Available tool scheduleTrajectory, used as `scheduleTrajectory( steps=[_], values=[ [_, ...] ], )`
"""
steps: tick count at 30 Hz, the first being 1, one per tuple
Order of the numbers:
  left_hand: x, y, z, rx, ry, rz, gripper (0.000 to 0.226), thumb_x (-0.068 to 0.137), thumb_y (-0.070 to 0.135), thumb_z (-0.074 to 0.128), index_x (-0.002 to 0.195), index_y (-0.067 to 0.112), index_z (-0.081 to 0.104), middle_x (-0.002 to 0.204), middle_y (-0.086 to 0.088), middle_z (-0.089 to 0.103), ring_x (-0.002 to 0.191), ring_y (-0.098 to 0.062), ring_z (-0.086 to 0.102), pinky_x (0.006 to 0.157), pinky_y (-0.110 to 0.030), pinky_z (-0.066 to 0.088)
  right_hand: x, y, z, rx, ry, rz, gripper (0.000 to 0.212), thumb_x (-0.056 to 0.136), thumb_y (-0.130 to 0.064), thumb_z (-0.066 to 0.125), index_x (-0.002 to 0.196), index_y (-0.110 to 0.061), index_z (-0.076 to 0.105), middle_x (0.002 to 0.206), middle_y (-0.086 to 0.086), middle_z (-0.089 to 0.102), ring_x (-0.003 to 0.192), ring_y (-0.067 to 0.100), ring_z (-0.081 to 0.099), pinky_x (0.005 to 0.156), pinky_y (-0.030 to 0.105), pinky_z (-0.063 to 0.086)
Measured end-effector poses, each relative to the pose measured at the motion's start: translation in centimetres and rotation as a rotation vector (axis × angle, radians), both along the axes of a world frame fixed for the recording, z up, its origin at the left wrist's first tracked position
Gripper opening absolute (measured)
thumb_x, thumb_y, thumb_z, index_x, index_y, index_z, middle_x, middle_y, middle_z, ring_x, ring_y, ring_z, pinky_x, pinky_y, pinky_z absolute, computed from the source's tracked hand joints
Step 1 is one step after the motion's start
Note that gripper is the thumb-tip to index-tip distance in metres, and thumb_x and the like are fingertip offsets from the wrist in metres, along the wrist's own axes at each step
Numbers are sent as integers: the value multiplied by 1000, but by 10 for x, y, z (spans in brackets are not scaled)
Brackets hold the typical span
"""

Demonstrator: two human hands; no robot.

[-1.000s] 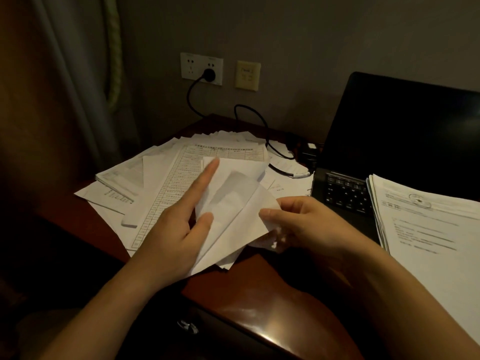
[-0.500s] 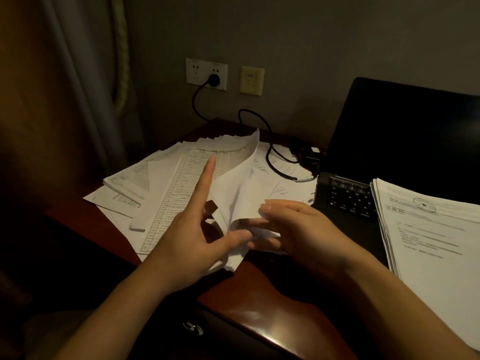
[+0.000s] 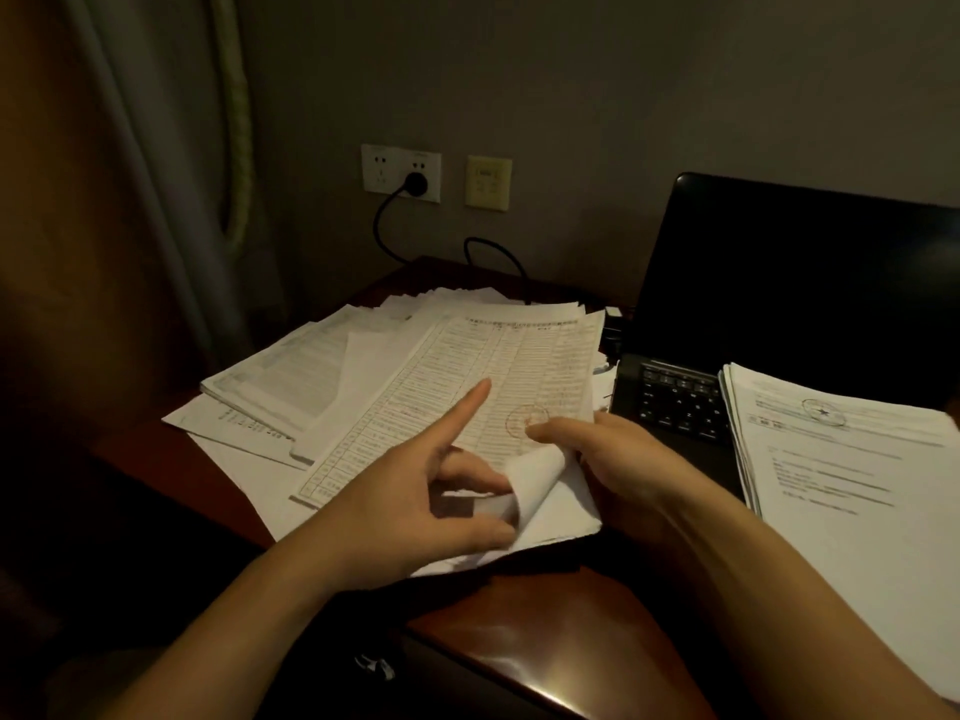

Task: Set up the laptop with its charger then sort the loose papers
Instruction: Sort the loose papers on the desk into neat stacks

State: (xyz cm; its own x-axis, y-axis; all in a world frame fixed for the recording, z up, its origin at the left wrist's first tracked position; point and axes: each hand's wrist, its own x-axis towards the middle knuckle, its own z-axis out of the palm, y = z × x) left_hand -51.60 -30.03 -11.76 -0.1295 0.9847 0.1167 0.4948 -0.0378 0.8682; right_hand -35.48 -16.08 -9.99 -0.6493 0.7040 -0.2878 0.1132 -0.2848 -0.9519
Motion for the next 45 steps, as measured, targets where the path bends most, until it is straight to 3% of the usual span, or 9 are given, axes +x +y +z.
scheduleTrajectory(
  steps=[6,11,15,19,26,30,36,40,45],
  values=[
    [-14,4,8,1,-80,91,82,81,45,68,148,49,20,117,14,72,113,-5,65,106,-33,45,5,5,3,169,-125,40,28,92,8,58,111,-12,67,104,4,77,89,17,76,71,29,60],
    [-34,16,20,32,-118,462,60,98,27,61,151,37,34,131,24,52,106,13,55,65,-6,45,9,6,10,300,-64,-66,28,97,1,56,104,-25,65,89,-9,77,75,4,74,54,16,54],
    [-60,35,33,17,-124,579,48,100,35,58,146,33,44,120,13,63,92,-1,60,69,-20,49,13,7,14,327,27,-150,25,99,-6,57,117,-21,63,96,-7,78,87,13,76,71,30,57],
    [-67,50,52,10,-254,538,30,98,42,57,124,27,60,109,1,72,95,-18,70,80,-39,57,13,6,17,407,120,-234,18,98,-10,60,111,-22,63,96,-5,78,85,11,75,62,22,58],
    [-46,60,77,313,-237,471,31,106,45,35,108,26,60,90,5,69,76,-7,70,57,-18,52,16,5,20,556,296,-384,17,97,-14,60,107,-29,62,93,-23,72,88,-1,70,68,24,58],
    [-47,62,81,436,-180,473,22,105,39,43,104,23,59,95,-1,69,89,-19,69,78,-43,58,18,3,21,562,353,-385,9,98,-25,60,106,-27,64,94,-20,71,85,5,70,65,34,60],
    [-42,60,75,430,-221,437,16,103,25,51,114,35,57,101,18,67,95,-1,66,78,-25,51,16,3,22,645,422,-386,19,86,-13,71,104,-10,67,100,-2,75,91,14,73,69,24,59],
    [-36,58,71,421,-251,285,32,90,40,58,122,38,54,120,15,65,110,-2,63,94,-30,52,14,4,19,669,372,-418,19,82,-18,77,97,-17,66,91,-13,74,83,7,71,61,18,56],
    [-30,59,69,450,-249,209,30,89,34,58,118,38,53,110,26,67,106,4,64,86,-18,55,15,8,13,620,406,-346,34,78,-18,75,110,-17,64,104,-15,73,96,4,70,73,20,59]
  ],
)
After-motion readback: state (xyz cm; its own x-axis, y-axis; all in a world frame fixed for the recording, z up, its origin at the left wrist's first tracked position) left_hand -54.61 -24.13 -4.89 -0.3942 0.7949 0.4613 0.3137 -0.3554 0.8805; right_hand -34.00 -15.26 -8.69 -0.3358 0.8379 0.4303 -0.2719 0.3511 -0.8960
